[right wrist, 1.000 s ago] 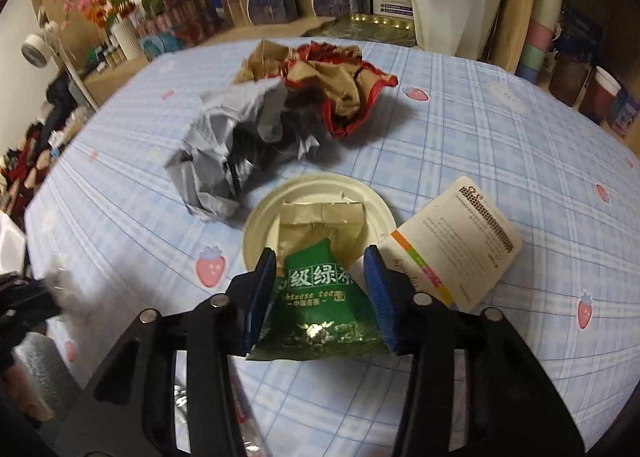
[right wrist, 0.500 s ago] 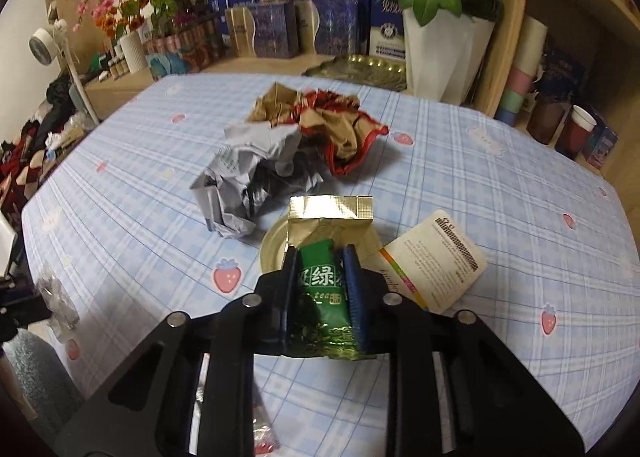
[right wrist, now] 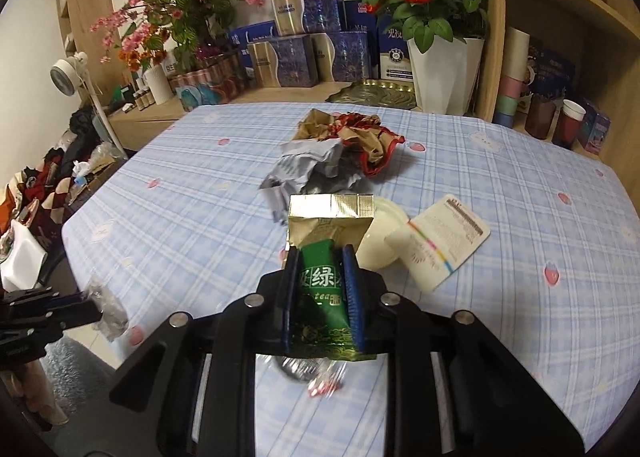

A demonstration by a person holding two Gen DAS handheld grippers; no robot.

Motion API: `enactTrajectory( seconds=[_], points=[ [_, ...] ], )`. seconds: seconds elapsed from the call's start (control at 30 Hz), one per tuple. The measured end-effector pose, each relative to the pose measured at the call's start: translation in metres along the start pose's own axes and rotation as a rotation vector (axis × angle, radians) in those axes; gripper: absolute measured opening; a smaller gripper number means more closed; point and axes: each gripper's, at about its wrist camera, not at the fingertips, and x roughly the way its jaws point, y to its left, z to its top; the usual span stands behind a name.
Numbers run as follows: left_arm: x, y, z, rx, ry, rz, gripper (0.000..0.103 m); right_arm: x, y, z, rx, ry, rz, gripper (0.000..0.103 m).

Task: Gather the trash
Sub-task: 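Carry the plastic bag and green tea packet over the brown bin, then open the right gripper to drop the tea packet while the left drops the plastic bag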

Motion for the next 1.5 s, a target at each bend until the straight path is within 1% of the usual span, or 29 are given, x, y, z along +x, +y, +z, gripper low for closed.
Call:
enactTrajectory(
  seconds=[0.27,0.57,0.7,0.93,1.17,1.3,1.5],
  points=[
    [-0.025,0.004,-0.017,0.002,-0.015,0.020,0.014,-0.033,0.020,-0.038,0.033,-0.014,0.050,0.024],
    [-0.047,0.007,-0.044,-0.009,-0.023,0.036,0.014,-0.055,0.042,-0.080,0.064,-0.011,0.103,0.024],
    [-0.053,0.009,-0.056,-0.019,-0.021,0.038,0.014,-0.061,0.057,-0.104,0.048,0.004,0.126,0.024],
    [-0.063,0.009,-0.077,-0.018,-0.023,0.044,0.014,-0.056,0.087,-0.148,0.004,0.079,0.166,0.024],
    [-0.069,0.010,-0.096,-0.018,-0.023,0.049,0.014,-0.036,0.107,-0.189,-0.020,0.189,0.185,0.024],
    [-0.066,0.010,-0.105,-0.014,-0.020,0.053,0.014,-0.020,0.112,-0.203,-0.029,0.259,0.194,0.024],
    [-0.063,0.012,-0.113,-0.015,-0.019,0.050,0.014,-0.006,0.117,-0.213,-0.048,0.323,0.195,0.024]
  ],
)
